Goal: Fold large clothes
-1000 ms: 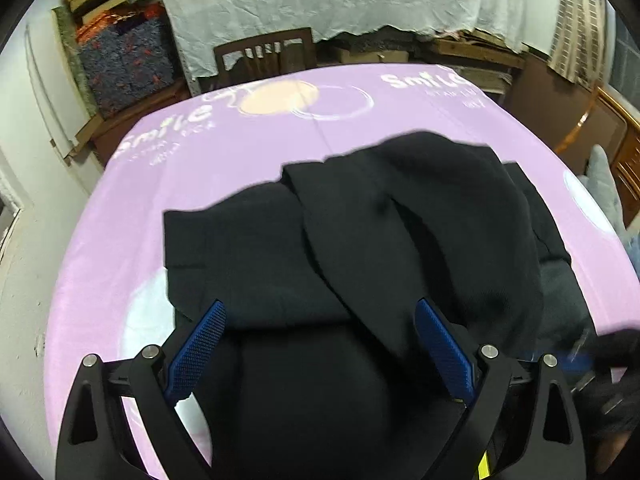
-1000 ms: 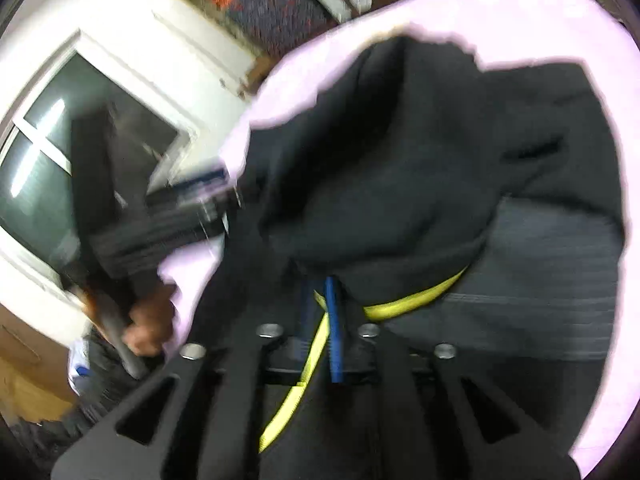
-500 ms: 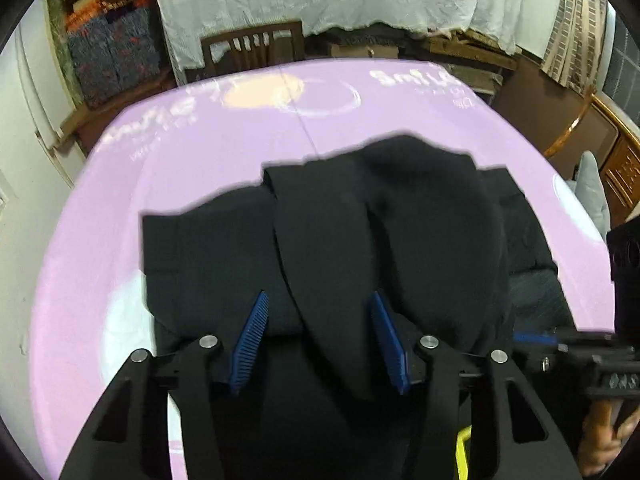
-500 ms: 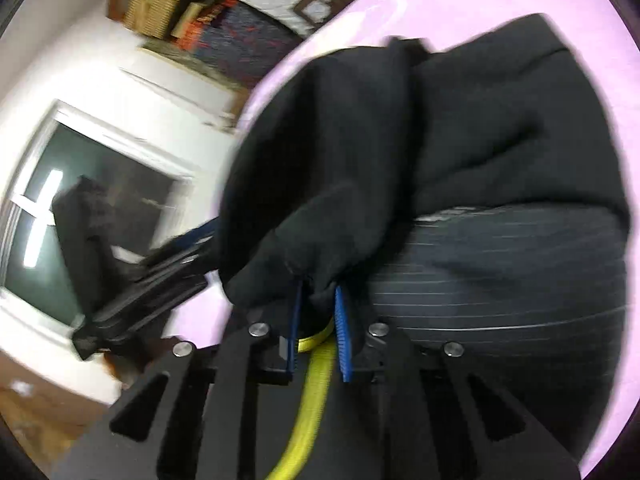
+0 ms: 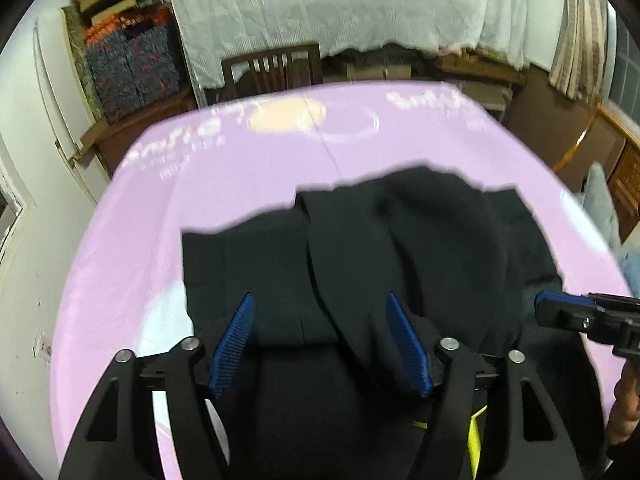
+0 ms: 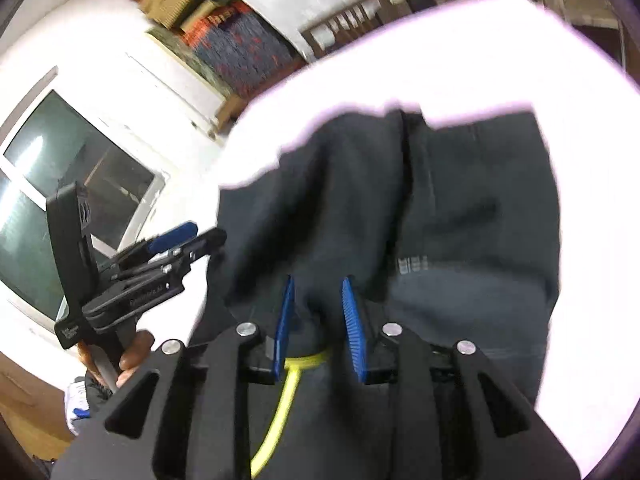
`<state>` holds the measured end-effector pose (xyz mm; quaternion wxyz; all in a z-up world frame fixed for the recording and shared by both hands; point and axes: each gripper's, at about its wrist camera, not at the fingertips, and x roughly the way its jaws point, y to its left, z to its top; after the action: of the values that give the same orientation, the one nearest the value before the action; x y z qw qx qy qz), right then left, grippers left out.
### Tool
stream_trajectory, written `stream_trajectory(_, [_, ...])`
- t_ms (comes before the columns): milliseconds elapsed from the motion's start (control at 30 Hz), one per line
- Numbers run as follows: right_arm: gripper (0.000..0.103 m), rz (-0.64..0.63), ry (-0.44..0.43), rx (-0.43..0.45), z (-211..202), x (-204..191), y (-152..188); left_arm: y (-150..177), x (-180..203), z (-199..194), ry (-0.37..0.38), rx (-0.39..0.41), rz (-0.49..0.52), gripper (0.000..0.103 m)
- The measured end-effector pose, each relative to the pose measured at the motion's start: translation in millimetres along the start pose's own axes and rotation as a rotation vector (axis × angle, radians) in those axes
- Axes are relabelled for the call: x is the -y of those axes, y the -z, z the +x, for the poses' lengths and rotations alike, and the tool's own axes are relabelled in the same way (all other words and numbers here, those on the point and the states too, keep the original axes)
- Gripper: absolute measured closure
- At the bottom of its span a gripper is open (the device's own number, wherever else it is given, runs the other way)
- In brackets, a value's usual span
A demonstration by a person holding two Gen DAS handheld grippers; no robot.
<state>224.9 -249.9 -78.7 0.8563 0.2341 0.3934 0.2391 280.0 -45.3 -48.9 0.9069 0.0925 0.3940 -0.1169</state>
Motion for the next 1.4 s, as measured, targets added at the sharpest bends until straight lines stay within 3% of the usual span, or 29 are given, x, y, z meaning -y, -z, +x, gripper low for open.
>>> stream_trajectory(100, [0.09, -0.06, 0.017, 0.054, 4.4, -16.7, -21.5, -12.4, 9.7, -2.3, -0.011, 0.023, 0.014, 0.031])
stream_trajectory(200, [0.092, -0.103, 0.07, 0.07, 22.4, -24.9, -31.2, -12.9, 24.1, 9.6, -0.027, 0.011, 0.043, 0.031])
stream_trajectory(400, [0.092, -0.054, 0.123, -0.044, 55.6, 28.5, -4.9, 8.9, 35.1, 56.2, -0.083, -0.082, 0.113, 0.03])
stream_trajectory(500, [0.092, -0.025, 0.064, -0.064, 61.5, 47.5, 1.6, 21.2, 30.0, 73.0, -0.092, -0.09, 0.102, 0.016])
stream_trajectory(667, [0.093, -0.004, 0.003, -0.062, 61.2, 59.3, 5.6, 23.8, 18.1, 77.2, -0.098, -0.066, 0.064, 0.004])
stream_trajectory(833, [0.093, 0.009, 0.007, -0.057, 52.5, 57.9, 5.9, 22.5, 12.3, 77.2, -0.086, -0.07, 0.045, 0.003])
stream_trajectory(933, [0.089, -0.053, 0.028, -0.017, 36.4, 43.9, 11.4, 23.2, 9.3, 64.2, -0.094, -0.052, 0.03, 0.003])
stream_trajectory(1100, [0.089, -0.119, -0.031, 0.015, 19.4, 18.4, 21.7, 27.1, 9.2, 35.8, -0.08, -0.009, 0.01, 0.003])
stream_trajectory(1400, [0.089, -0.106, -0.017, -0.088, 39.4, 17.4, 34.2, 44.5, 26.1, 44.0, -0.026, -0.073, 0.055, 0.003])
